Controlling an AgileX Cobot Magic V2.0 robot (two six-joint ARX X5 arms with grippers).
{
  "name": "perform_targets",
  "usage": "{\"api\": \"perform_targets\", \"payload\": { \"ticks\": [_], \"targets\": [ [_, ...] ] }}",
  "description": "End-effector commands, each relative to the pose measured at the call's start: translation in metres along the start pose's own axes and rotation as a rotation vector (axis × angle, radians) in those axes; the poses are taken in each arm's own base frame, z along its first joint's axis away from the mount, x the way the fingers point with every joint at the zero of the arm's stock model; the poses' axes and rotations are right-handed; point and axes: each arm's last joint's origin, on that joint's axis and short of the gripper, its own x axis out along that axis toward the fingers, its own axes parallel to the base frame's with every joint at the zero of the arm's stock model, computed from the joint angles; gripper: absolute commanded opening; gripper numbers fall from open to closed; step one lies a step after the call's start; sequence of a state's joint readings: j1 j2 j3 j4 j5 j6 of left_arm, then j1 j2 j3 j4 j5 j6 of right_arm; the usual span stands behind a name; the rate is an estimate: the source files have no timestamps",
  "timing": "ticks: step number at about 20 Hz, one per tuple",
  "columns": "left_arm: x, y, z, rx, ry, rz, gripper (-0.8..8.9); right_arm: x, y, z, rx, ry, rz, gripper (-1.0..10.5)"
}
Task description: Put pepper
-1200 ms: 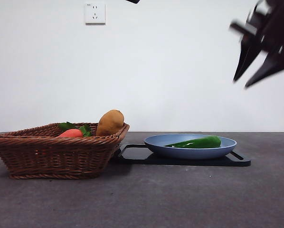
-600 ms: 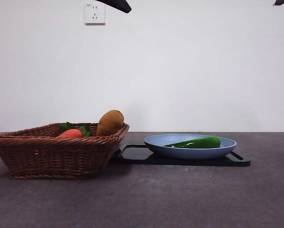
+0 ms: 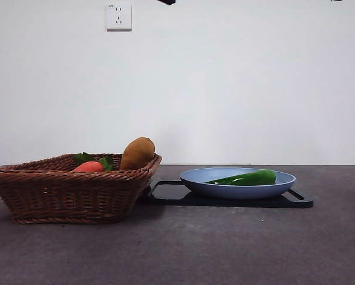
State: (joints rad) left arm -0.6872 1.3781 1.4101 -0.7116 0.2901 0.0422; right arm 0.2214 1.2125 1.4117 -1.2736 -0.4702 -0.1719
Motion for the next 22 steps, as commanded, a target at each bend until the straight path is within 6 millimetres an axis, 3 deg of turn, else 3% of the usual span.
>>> {"api": "perform_targets", "payload": {
  "ticks": [1,6,12,14,17,22],
  "targets": [
    [0.001,-0.001,0.008,0.030,-0.050,-0.001,0.08,-0.001,0.000,0.006,-0.005,-0.026,-0.013,0.0],
    [0.000,-0.001,0.018,0.058,-0.147,0.004,0.08,-0.002,-0.003,0.018,-0.024,-0.139,-0.048,0.0],
    [-0.004,-0.001,0.026,0.092,-0.232,0.026,0.08,-0.005,-0.008,0.018,-0.006,-0.152,-0.065,0.0],
    [-0.013,0.006,0.027,0.168,-0.247,0.195,0.08,-0.006,-0.010,0.017,0.004,-0.155,-0.073,0.0],
    [-0.053,0.021,0.029,0.129,-0.347,0.362,0.08,-0.007,-0.013,0.017,0.013,-0.159,-0.080,0.0],
    [-0.160,0.035,0.012,0.081,-0.571,0.646,0.08,-0.009,-0.016,0.016,0.028,-0.165,-0.092,0.0]
  ]
}}
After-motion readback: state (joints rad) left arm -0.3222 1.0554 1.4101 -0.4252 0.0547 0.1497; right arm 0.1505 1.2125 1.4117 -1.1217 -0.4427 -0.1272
